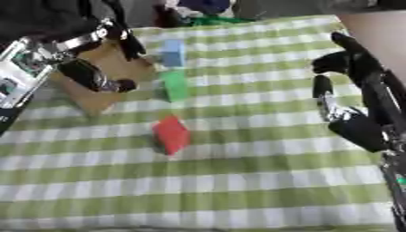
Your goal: Pick up objects on the table and place them in the box.
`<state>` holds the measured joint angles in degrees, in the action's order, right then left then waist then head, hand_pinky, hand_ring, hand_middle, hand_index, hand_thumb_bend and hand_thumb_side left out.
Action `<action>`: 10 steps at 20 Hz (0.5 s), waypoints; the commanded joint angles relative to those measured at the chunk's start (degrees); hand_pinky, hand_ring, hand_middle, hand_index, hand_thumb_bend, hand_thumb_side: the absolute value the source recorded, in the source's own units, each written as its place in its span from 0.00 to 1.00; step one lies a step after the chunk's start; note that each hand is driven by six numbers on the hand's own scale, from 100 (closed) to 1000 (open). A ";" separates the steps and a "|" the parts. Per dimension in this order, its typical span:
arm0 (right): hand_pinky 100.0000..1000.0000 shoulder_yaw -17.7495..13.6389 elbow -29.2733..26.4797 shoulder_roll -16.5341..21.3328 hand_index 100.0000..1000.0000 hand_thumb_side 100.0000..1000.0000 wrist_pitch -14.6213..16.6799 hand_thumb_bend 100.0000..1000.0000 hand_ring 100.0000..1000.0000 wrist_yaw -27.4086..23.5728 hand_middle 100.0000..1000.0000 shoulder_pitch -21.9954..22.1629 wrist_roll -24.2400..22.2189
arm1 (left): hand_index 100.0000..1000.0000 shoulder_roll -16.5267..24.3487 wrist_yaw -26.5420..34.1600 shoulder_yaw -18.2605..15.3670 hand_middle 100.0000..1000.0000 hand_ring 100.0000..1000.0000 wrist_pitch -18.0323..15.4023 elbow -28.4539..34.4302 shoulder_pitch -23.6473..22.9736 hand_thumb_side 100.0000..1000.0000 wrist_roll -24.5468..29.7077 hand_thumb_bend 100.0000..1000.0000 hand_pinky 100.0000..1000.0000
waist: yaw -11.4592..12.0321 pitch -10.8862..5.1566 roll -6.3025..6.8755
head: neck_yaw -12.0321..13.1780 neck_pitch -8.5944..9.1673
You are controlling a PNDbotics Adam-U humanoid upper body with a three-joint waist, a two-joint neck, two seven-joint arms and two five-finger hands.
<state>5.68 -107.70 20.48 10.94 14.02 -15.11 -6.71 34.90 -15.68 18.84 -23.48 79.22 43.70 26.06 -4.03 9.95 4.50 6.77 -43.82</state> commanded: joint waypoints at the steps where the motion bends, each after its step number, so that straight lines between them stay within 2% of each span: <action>1: 0.83 -0.06 -0.54 1.15 1.00 0.52 0.19 0.00 0.70 -0.26 0.66 -0.52 -0.19 | 0.75 2.13 -1.75 -0.32 0.53 0.54 -1.21 0.68 1.48 0.34 0.88 0.43 0.62 | -0.02 -0.99 -0.09 | -0.29 -0.30; 4: 0.83 -0.04 -0.47 1.19 1.00 0.52 0.18 0.00 0.70 -0.24 0.66 -0.49 -0.23 | 0.77 2.16 -3.92 0.63 0.58 0.59 -3.18 0.36 2.20 0.31 4.03 0.49 0.67 | -0.02 -1.06 0.00 | -0.32 -0.30; 10: 0.83 0.02 -0.35 1.22 1.00 0.53 0.20 0.00 0.70 -0.26 0.66 -0.48 -0.28 | 0.79 1.08 -8.44 2.27 0.62 0.64 -8.17 -1.39 4.19 0.23 11.68 0.57 0.72 | -0.08 -1.22 0.10 | -0.56 -0.30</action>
<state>5.69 -107.56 20.51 10.88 14.02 -15.10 -6.78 34.82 -23.34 21.21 -28.96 77.76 46.63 34.52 -4.08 9.79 4.82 6.34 -43.82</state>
